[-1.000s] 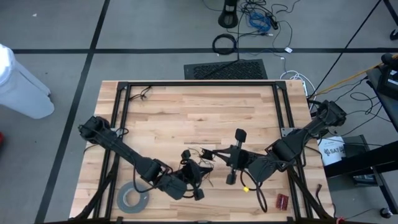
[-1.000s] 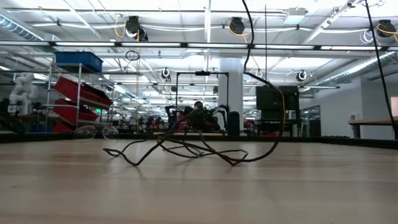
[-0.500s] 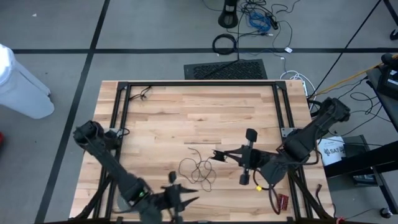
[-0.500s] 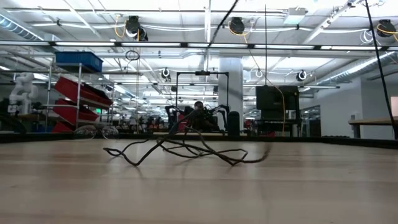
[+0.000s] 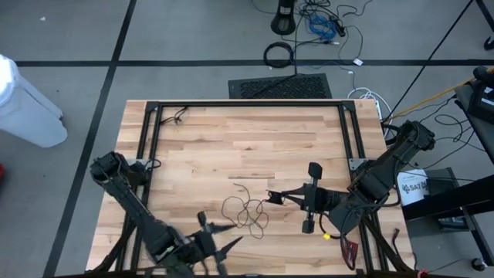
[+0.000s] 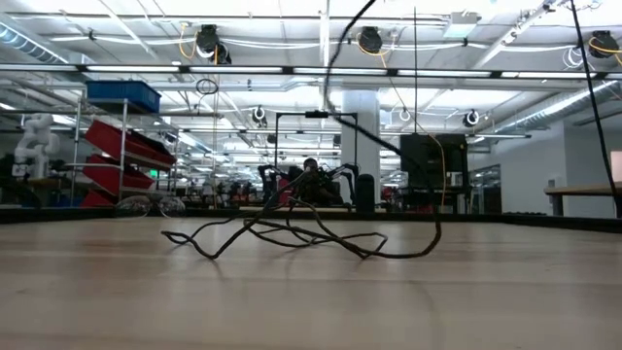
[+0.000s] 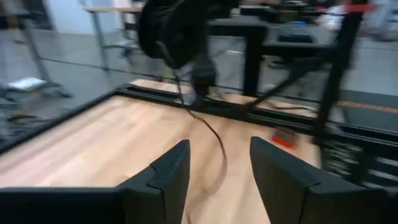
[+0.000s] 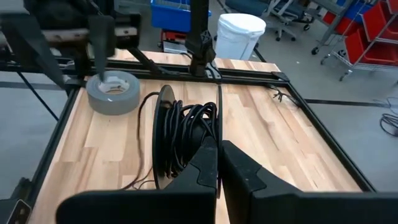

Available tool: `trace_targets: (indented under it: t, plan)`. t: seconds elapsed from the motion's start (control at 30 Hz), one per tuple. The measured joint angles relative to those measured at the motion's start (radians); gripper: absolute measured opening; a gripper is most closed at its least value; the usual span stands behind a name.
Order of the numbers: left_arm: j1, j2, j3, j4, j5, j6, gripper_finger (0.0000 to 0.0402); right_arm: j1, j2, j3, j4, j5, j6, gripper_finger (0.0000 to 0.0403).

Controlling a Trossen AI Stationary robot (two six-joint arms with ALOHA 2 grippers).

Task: Coil cords
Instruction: Coil the black wire onto the spool

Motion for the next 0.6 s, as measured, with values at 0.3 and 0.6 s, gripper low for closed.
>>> trace_targets:
  t: [0.3, 0.6]
  plan:
    - [0.075, 0.090, 0.000, 0.032, 0.061, -0.109, 0.0195, 0.015, 0.000, 0.000, -0.001, -0.049, 0.024, 0.0000]
    - [0.069, 0.209, 0.000, 0.298, 0.040, 0.052, 0.0195, 0.026, -0.002, 0.000, -0.001, -0.047, 0.025, 0.0000]
